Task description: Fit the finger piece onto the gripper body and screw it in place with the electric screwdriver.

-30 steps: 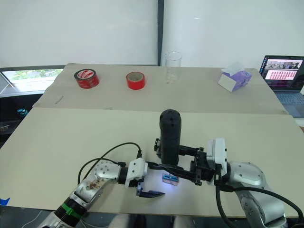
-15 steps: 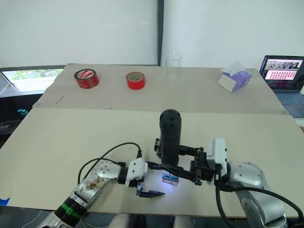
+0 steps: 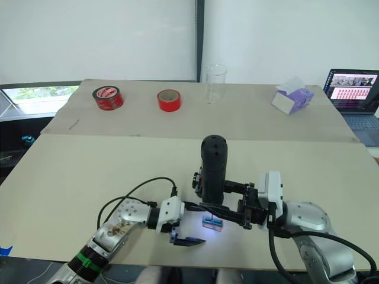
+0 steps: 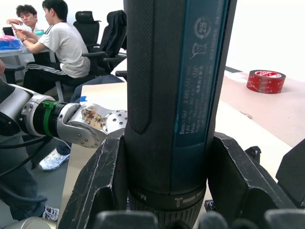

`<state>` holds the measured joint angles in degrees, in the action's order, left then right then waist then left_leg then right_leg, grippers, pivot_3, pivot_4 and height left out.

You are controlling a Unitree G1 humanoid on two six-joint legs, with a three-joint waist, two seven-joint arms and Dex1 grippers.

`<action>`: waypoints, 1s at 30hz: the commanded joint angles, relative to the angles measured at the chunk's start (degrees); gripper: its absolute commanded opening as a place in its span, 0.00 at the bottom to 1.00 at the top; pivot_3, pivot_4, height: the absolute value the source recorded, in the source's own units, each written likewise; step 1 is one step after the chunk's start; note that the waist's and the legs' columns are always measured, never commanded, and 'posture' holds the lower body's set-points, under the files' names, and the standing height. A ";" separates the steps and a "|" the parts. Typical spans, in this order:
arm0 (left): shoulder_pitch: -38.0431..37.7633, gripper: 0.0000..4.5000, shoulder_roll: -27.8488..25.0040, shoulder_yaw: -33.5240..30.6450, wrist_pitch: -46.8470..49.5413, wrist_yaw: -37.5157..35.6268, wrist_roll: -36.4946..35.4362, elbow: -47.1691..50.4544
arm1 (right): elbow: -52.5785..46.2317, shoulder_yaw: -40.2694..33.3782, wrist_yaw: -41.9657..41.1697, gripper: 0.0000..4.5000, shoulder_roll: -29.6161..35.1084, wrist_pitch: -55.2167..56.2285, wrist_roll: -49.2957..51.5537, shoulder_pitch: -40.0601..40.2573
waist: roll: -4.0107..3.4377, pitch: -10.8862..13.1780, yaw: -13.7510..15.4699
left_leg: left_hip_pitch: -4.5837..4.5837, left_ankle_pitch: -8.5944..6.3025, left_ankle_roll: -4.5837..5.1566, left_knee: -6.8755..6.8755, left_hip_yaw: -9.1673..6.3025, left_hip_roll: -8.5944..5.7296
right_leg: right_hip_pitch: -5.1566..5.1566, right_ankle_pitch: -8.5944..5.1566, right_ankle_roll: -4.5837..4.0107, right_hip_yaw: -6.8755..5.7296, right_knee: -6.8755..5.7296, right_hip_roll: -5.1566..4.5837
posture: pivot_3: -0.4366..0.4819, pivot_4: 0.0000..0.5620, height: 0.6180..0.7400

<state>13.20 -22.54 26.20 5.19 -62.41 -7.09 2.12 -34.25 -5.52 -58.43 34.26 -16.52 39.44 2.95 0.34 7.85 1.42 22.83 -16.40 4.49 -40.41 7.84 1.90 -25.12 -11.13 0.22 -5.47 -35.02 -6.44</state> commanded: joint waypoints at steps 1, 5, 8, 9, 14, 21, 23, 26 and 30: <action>-0.48 0.99 -0.48 0.35 0.88 0.32 0.48 -0.24 | -1.30 -1.08 0.00 0.42 -0.37 2.50 0.84 -1.16 | 0.00 0.00 0.00 | 0.00 0.00 0.00 0.00 0.00 0.00 | 0.00 0.00 0.00 0.00 0.00 0.00 | 0.48 0.27 1.00; -0.64 0.99 -0.54 0.33 0.83 0.35 0.48 -0.15 | -1.24 -1.07 -0.03 0.42 -0.41 2.54 0.85 -1.22 | 0.00 0.00 0.00 | 0.00 0.00 0.00 0.00 0.00 0.00 | 0.00 0.00 0.00 0.00 0.00 0.00 | 0.48 0.27 1.00; -0.69 0.99 -0.54 0.35 0.83 0.34 0.47 -0.15 | -1.28 -1.11 -0.05 0.42 -0.42 2.47 1.00 -1.25 | 0.00 0.00 0.00 | 0.00 0.00 0.00 0.00 0.00 0.00 | 0.00 0.00 0.00 0.00 0.00 0.00 | 0.48 0.27 1.00; -0.70 0.99 -0.55 0.36 0.82 0.33 0.46 -0.15 | -1.29 -1.13 -0.06 0.42 -0.42 2.44 1.05 -1.26 | 0.00 0.00 0.00 | 0.00 0.00 0.00 0.00 0.00 0.00 | 0.00 0.01 0.00 0.00 0.00 0.00 | 0.48 0.27 1.00; -0.76 0.99 -0.58 0.42 0.79 0.27 0.48 -0.16 | -1.28 -1.40 -0.12 0.42 -0.33 2.37 1.30 -1.23 | 0.00 0.00 0.00 | 0.00 0.00 0.00 0.00 0.00 0.00 | 0.00 0.02 0.02 0.00 0.00 0.00 | 0.48 0.27 1.00; -0.70 0.99 -0.57 0.48 0.82 0.16 0.47 -0.28 | -1.26 -1.59 0.02 0.42 -0.38 2.41 1.35 -1.32 | 0.00 0.00 -0.01 | 0.00 0.00 0.00 0.00 0.00 0.00 | 0.00 0.02 0.03 0.00 0.00 0.00 | 0.48 0.27 1.00; -0.69 0.99 -0.57 0.49 0.82 0.17 0.50 -0.30 | -1.23 -1.61 0.06 0.42 -0.40 2.44 1.30 -1.33 | 0.00 0.00 0.00 | 0.00 0.00 0.00 0.00 0.00 0.00 | 0.00 0.03 0.04 0.00 0.00 0.00 | 0.48 0.27 1.00; -0.71 0.99 -0.56 0.50 0.85 0.18 0.50 -0.32 | -1.15 -1.58 0.05 0.42 -0.40 2.49 1.24 -1.46 | 0.00 0.00 -0.01 | 0.00 0.00 0.00 0.00 0.00 0.00 | 0.00 0.07 0.10 0.00 0.00 0.00 | 0.48 0.27 1.00; -0.69 0.99 -0.53 0.49 0.85 0.19 0.50 -0.43 | -0.96 -1.50 0.14 0.42 -0.46 2.44 1.22 -1.83 | 0.00 0.00 -0.01 | 0.00 0.00 0.00 0.00 0.00 0.00 | 0.00 0.07 0.10 0.00 0.00 0.00 | 0.48 0.27 1.00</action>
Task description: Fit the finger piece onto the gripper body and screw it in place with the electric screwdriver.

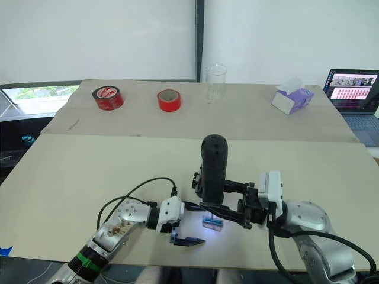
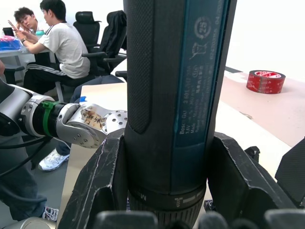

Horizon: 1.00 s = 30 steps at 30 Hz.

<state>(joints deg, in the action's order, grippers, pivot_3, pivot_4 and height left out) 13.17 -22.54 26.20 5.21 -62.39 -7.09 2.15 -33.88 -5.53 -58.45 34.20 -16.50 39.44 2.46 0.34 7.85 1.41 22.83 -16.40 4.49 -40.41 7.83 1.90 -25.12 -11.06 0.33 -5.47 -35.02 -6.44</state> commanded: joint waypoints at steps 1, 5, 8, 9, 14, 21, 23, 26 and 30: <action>-0.68 0.99 -0.53 0.49 0.84 0.18 0.49 -0.47 | -1.30 -1.48 0.16 0.42 -0.40 2.42 1.21 -1.38 | 0.00 0.00 0.00 | 0.00 0.00 0.00 0.00 0.00 0.00 | 0.00 0.00 0.00 0.00 0.00 0.00 | 0.48 0.27 1.00; -0.66 0.99 -0.49 0.53 0.76 0.16 0.51 -0.59 | -1.15 -1.42 0.16 0.42 -0.38 2.40 1.15 -1.58 | 0.00 0.00 -0.01 | 0.00 0.00 0.00 0.00 0.00 0.00 | 0.00 0.00 0.00 0.00 0.00 0.00 | 0.48 0.27 1.00; -0.60 0.99 -0.46 0.54 0.73 0.15 0.53 -0.68 | -1.05 -1.42 0.17 0.42 -0.31 2.34 1.11 -1.65 | 0.00 0.00 -0.01 | 0.00 0.00 0.00 0.00 0.00 0.00 | 0.00 0.01 0.00 0.00 0.00 0.00 | 0.48 0.27 1.00; -0.60 0.99 -0.46 0.54 0.71 0.15 0.54 -0.69 | -1.04 -1.41 0.18 0.42 -0.30 2.33 1.10 -1.67 | 0.00 0.00 -0.01 | 0.00 0.00 0.00 0.00 0.00 0.00 | 0.00 0.01 0.00 0.00 0.00 0.00 | 0.48 0.27 1.00; -0.61 0.99 -0.47 0.51 0.71 0.17 0.54 -0.73 | -0.93 -1.23 0.29 0.42 -0.42 2.34 0.94 -1.78 | 0.00 0.00 -0.01 | 0.00 0.00 0.00 0.00 0.00 0.00 | 0.00 0.03 0.03 0.00 0.00 0.00 | 0.48 0.27 1.00; -0.61 0.99 -0.45 0.49 0.69 0.19 0.55 -0.82 | -0.77 -1.00 0.25 0.42 -0.39 2.32 0.71 -1.81 | 0.00 0.00 -0.02 | 0.00 0.00 0.00 0.00 0.00 0.00 | 0.00 0.06 0.06 0.00 -0.01 0.00 | 0.48 0.27 1.00; -0.60 0.99 -0.45 0.49 0.66 0.18 0.55 -0.85 | -0.68 -0.90 0.18 0.42 -0.35 2.38 0.51 -1.70 | 0.00 0.00 -0.02 | 0.00 0.00 0.00 0.00 0.00 0.00 | 0.00 0.07 0.06 0.00 0.00 0.00 | 0.48 0.27 1.00; -0.59 0.99 -0.48 0.49 0.62 0.17 0.57 -0.89 | -0.66 -0.75 0.17 0.42 -0.37 2.40 0.31 -1.61 | 0.00 0.00 -0.02 | 0.00 0.00 0.00 0.00 0.00 0.00 | 0.00 0.07 0.07 0.00 0.00 0.00 | 0.48 0.27 1.00; -0.56 0.99 -0.52 0.48 0.59 0.13 0.59 -0.95 | -0.79 -0.45 0.34 0.42 -0.58 2.37 0.11 -1.63 | 0.00 0.00 -0.03 | 0.00 0.00 0.00 0.00 0.00 0.00 | 0.00 0.08 0.07 0.00 -0.01 0.00 | 0.48 0.27 1.00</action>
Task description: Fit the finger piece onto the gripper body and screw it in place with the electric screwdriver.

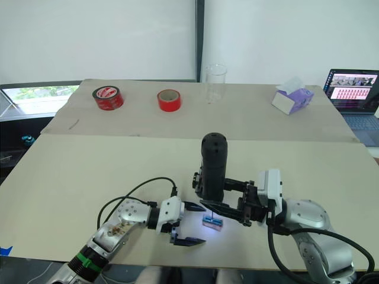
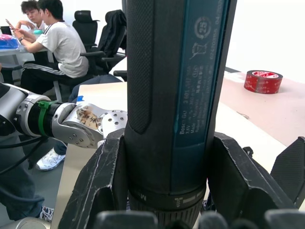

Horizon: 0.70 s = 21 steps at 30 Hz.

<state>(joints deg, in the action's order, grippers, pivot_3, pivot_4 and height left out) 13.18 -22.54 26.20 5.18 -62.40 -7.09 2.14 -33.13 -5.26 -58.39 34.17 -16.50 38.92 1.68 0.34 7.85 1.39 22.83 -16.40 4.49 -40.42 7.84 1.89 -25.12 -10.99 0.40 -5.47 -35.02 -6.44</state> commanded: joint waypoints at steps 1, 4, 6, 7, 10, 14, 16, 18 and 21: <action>-0.54 0.99 -0.54 0.49 0.59 0.11 0.60 -0.95 | -1.59 -0.63 0.36 0.42 -0.62 2.33 0.62 -0.90 | 0.00 0.00 0.00 | 0.00 0.00 0.00 0.00 0.00 0.00 | 0.00 0.00 0.00 0.00 0.00 0.00 | 0.48 0.27 1.00; -0.55 0.99 -0.54 0.52 0.52 0.10 0.64 -0.99 | -1.68 -0.45 0.45 0.42 -0.80 2.34 0.49 -0.92 | 0.00 0.00 0.00 | 0.00 0.00 0.00 0.00 0.00 0.00 | 0.00 0.01 0.01 0.00 0.00 0.00 | 0.48 0.27 1.00; -0.58 0.99 -0.52 0.56 0.48 0.12 0.68 -0.98 | -1.71 -0.43 0.37 0.42 -0.91 2.36 0.37 -0.84 | 0.00 0.00 0.00 | 0.00 0.00 0.00 0.00 0.00 0.00 | 0.00 0.02 0.01 0.00 0.00 0.00 | 0.48 0.27 1.00; -0.58 0.99 -0.52 0.55 0.46 0.12 0.68 -0.99 | -1.71 -0.43 0.36 0.42 -0.96 2.33 0.34 -0.84 | 0.00 0.00 0.00 | 0.00 0.00 0.00 0.00 0.00 0.00 | 0.00 0.02 0.01 0.00 0.00 0.00 | 0.48 0.27 1.00; -0.54 0.99 -0.47 0.59 0.50 0.17 0.72 -0.97 | -1.64 -0.50 0.23 0.42 -0.92 2.25 0.31 -0.79 | 0.00 0.00 -0.01 | 0.00 0.00 0.00 0.00 0.00 0.00 | 0.00 0.02 0.01 0.00 0.00 0.00 | 0.48 0.27 1.00; -0.54 0.99 -0.47 0.54 0.52 0.25 0.74 -0.95 | -1.48 -0.28 0.15 0.42 -0.83 2.12 0.08 -0.81 | 0.00 0.00 -0.02 | 0.00 0.00 0.00 0.00 0.00 0.00 | 0.00 0.03 -0.01 0.00 0.00 0.00 | 0.48 0.27 1.00; -0.57 0.99 -0.40 0.43 0.54 0.40 0.70 -0.99 | -1.34 -0.08 0.09 0.42 -0.69 1.96 -0.18 -0.73 | 0.00 0.00 -0.02 | 0.00 0.00 0.00 0.00 0.00 0.00 | 0.00 0.03 -0.01 0.00 0.00 0.00 | 0.48 0.27 1.00; -0.60 0.99 -0.27 0.24 0.51 0.62 0.61 -1.10 | -1.16 0.19 -0.01 0.42 -0.57 1.93 -0.56 -0.59 | 0.00 0.00 -0.02 | 0.00 0.00 0.00 0.00 0.00 0.00 | 0.00 0.03 -0.01 0.00 -0.01 0.00 | 0.48 0.27 1.00; -0.70 0.99 -0.03 -0.04 0.26 0.87 0.36 -1.23 | -1.07 0.49 -0.15 0.42 -0.60 1.99 -1.00 -0.35 | 0.00 0.00 -0.03 | -0.02 0.00 0.00 -0.01 0.00 -0.01 | 0.02 0.03 -0.01 0.00 0.00 0.00 | 0.48 0.27 1.00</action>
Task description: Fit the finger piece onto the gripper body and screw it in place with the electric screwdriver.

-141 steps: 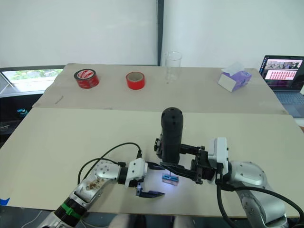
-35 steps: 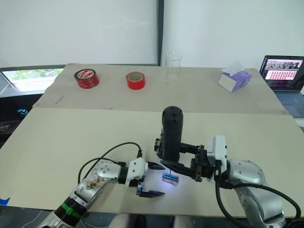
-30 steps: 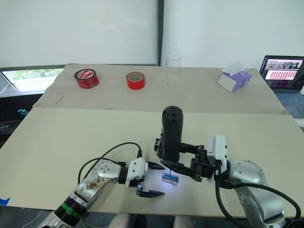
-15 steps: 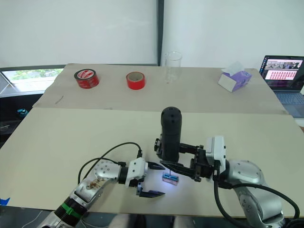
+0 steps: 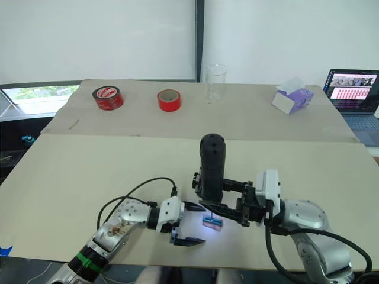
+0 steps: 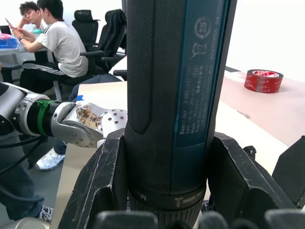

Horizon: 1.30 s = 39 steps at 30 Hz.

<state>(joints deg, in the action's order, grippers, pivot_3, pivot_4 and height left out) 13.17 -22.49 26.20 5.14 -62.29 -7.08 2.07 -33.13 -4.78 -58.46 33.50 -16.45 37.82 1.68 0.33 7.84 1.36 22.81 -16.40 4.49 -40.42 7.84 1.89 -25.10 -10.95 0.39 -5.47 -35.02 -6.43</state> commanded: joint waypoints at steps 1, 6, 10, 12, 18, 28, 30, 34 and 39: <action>-0.74 0.99 0.02 -0.10 0.20 0.79 0.23 -1.22 | -1.04 0.08 -0.11 0.42 0.05 1.93 0.01 -0.30 | 0.00 0.00 0.00 | -0.01 0.00 0.00 0.00 0.00 0.00 | 0.01 0.00 0.00 0.00 0.00 0.00 | 0.48 0.27 1.00; -0.96 0.99 0.18 -0.25 -0.08 0.75 -0.11 -1.37 | -0.99 0.50 0.10 0.42 -0.20 2.05 -0.34 -0.32 | 0.00 0.00 0.00 | -0.07 0.00 0.00 0.00 0.00 0.00 | 0.06 -0.01 0.01 0.00 0.00 0.00 | 0.48 0.27 1.00; -0.99 0.99 0.55 -0.43 -0.32 0.82 -0.42 -1.62 | -0.86 1.24 0.31 0.42 -0.29 2.44 -0.83 0.29 | 0.00 0.00 0.02 | -0.07 0.00 0.00 0.00 -0.01 0.00 | 0.06 -0.01 0.00 0.00 0.00 0.00 | 0.48 0.27 1.00; -0.94 0.99 0.74 -0.50 -0.57 0.78 -0.48 -1.89 | -0.65 1.61 0.67 0.42 -0.49 3.06 -1.61 0.90 | 0.00 0.00 0.03 | -0.08 0.00 0.00 0.00 0.00 0.00 | 0.07 -0.01 0.00 0.00 0.01 -0.01 | 0.48 0.27 1.00; -0.80 0.99 1.02 -0.73 -1.08 0.64 -0.70 -2.38 | -0.84 2.01 1.09 0.42 -0.40 3.48 -1.28 2.58 | 0.00 -0.02 0.05 | -0.15 0.00 0.00 0.00 -0.01 0.00 | 0.13 -0.02 -0.01 0.01 0.01 -0.01 | 0.48 0.27 1.00; -0.49 0.99 0.94 -1.86 -2.10 -0.08 -2.57 -2.20 | -1.20 0.40 1.62 0.42 -0.17 3.84 0.76 0.98 | 0.00 -0.02 0.04 | -0.18 0.00 0.00 0.00 -0.01 0.00 | 0.15 -0.11 -0.09 0.01 0.01 -0.01 | 0.48 0.27 1.00; -0.63 0.99 0.66 -2.42 -2.73 -0.88 -3.64 -1.82 | -1.84 -0.25 1.85 0.42 0.22 3.34 1.77 0.53 | 0.00 -0.01 0.01 | -0.16 0.00 0.00 0.00 0.00 0.00 | 0.12 -0.10 -0.09 0.01 0.00 -0.01 | 0.48 0.27 1.00; -0.60 0.99 0.78 -4.02 -3.84 -1.83 -5.61 -1.33 | -2.12 -1.42 2.53 0.42 0.90 2.30 3.79 -1.05 | 0.01 -0.01 -0.09 | -0.06 0.00 0.00 0.00 0.01 0.00 | 0.03 -0.01 -0.20 0.01 0.00 -0.01 | 0.48 0.27 1.00; -1.07 0.99 1.30 -6.45 -3.16 -2.68 -9.80 1.51 | -3.63 -2.70 4.21 0.42 1.43 0.96 6.09 -2.38 | 0.03 0.00 -0.12 | 0.04 0.00 0.00 0.00 0.01 0.00 | -0.04 0.15 -0.26 0.00 0.02 -0.01 | 0.48 0.27 1.00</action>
<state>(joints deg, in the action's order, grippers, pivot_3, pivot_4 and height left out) 12.34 -21.40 20.93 2.41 -64.47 -14.71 0.94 -33.31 -5.24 -54.83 34.56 -15.44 41.20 0.47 0.36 7.85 1.24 22.85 -16.40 4.50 -40.42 7.84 1.88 -25.12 -10.80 0.14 -5.48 -35.01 -6.45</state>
